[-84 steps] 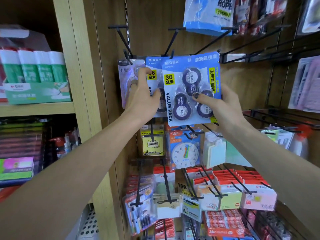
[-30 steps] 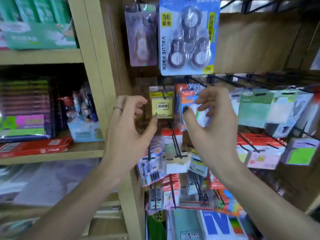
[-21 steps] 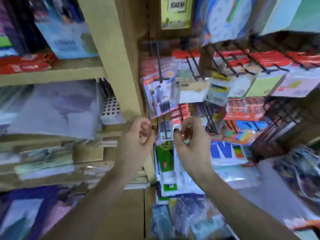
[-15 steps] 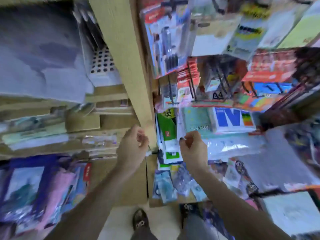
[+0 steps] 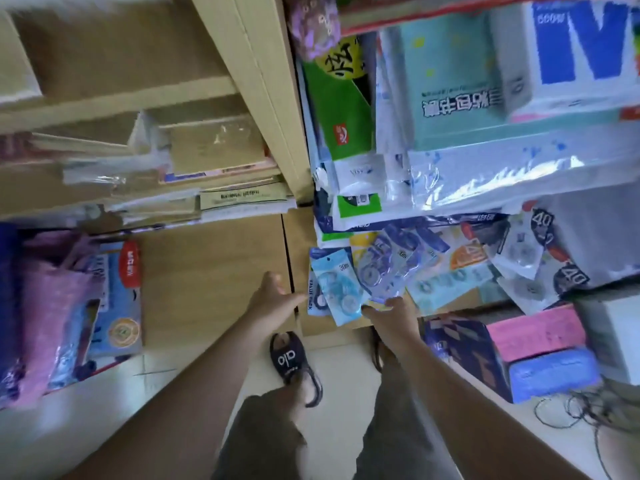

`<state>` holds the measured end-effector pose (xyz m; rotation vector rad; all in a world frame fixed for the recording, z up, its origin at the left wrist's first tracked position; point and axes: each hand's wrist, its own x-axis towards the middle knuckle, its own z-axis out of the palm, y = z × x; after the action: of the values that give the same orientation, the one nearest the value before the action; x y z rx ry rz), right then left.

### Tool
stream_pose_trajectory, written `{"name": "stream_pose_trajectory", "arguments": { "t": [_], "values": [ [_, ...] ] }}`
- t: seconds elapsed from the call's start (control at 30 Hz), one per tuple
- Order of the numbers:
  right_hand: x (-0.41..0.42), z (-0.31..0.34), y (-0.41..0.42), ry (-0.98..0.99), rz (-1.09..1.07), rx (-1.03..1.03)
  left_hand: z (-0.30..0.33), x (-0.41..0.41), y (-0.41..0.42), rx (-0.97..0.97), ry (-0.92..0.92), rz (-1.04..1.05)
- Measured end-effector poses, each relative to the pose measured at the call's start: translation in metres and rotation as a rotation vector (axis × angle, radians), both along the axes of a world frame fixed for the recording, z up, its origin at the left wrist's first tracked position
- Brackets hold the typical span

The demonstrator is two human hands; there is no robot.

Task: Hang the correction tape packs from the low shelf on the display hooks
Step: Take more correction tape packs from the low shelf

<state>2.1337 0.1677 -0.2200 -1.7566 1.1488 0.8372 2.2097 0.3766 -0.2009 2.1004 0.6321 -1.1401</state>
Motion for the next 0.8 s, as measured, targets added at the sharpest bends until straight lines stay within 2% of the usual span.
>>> {"name": "stream_pose_trajectory", "arguments": {
  "t": [0.13,0.23,0.37,0.43,0.53,0.8],
  "values": [
    [0.003,-0.049,0.017,0.038,0.049,0.04,-0.055,-0.01,-0.021,-0.053,0.088,0.054],
    [0.005,-0.077,0.03,0.046,0.005,0.037,-0.076,-0.017,-0.038,-0.086,0.082,0.049],
    [0.006,-0.101,0.044,0.048,-0.034,-0.038,-0.124,-0.023,-0.039,-0.106,0.008,0.092],
    [0.005,-0.11,0.05,0.043,-0.04,-0.106,-0.139,-0.021,-0.037,-0.133,0.033,0.158],
    [0.005,-0.12,0.058,0.033,-0.04,-0.169,-0.147,-0.015,-0.037,-0.188,0.042,0.206],
    [0.012,-0.124,0.054,0.054,-0.014,-0.138,-0.154,-0.005,-0.028,-0.21,0.056,0.218]
  ]
}}
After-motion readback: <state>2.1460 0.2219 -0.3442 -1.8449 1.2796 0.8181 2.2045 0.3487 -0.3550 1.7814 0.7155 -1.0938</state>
